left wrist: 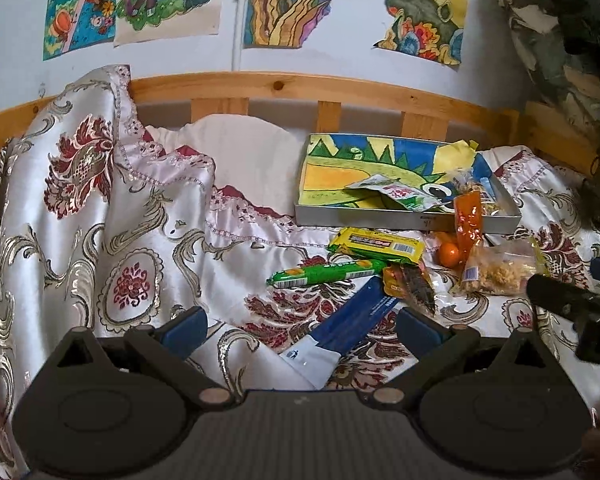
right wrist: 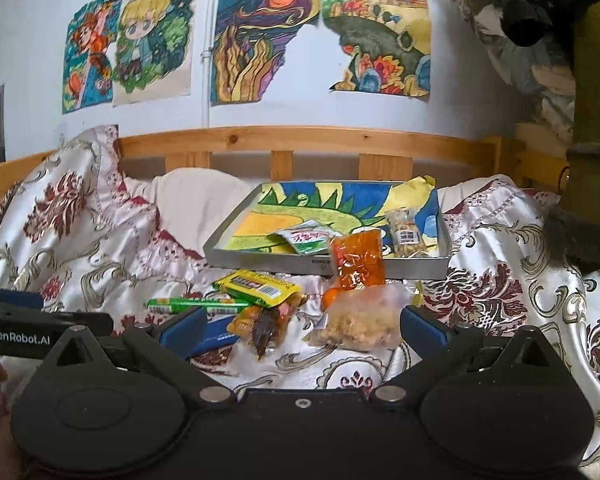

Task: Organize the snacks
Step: 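Withdraw both tools from the tray and move them back over the remaining snacks, then grasp the blue packet with the left tool while the right tool grasps the shredded-snack bag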

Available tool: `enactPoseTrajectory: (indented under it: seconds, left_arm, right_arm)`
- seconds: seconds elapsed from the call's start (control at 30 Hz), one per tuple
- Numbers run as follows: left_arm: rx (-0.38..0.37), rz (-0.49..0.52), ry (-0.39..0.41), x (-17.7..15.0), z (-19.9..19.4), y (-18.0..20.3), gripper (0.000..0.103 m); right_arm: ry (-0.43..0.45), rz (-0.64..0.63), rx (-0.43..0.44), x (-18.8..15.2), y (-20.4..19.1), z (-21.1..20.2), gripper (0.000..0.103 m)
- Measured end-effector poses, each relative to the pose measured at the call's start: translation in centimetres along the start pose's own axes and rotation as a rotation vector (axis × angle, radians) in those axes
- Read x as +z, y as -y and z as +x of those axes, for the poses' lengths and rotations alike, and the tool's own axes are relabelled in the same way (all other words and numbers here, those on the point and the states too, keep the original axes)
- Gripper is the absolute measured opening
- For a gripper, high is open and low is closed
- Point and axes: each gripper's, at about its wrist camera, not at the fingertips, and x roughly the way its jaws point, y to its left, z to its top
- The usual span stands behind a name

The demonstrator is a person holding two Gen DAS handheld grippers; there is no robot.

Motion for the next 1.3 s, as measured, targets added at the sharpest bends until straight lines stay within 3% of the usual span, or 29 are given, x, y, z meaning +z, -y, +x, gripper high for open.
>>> enactPoseTrajectory:
  seconds: [0.27,0.63,1.03,1.2,1.3]
  left_arm:
    - [0.006,0.037,-0.004,-0.4,0.2,0.6,0.102]
    - [0.063,-0.053,-0.047,-0.1,2.1,-0.5,0.102]
    - [0.007,0.054,-0.149,1.8,7.6,1.1,0.102]
    - [-0.022,0.094,-0.160,2.6,9.5,1.7,0.102]
    - [-0.058,0.133,-0.203,2.9,11.0,2.2,0.102]
  right_arm:
    - [-0.032,-0.009,-0.011,-0.2,-0.2,0.3,0.102]
    - [-0.093,0.010,-0.030,0.2,0.5,1.8,0.102]
    - [-0.146,0.031,-0.050,2.3,2.9,6.0,0.102]
    - [-0.079,-0.079,-0.045,3.2,3.8,8.2,0.102]
    - [-0.091,-0.131,0.012,3.5,4.6,10.2,0.102]
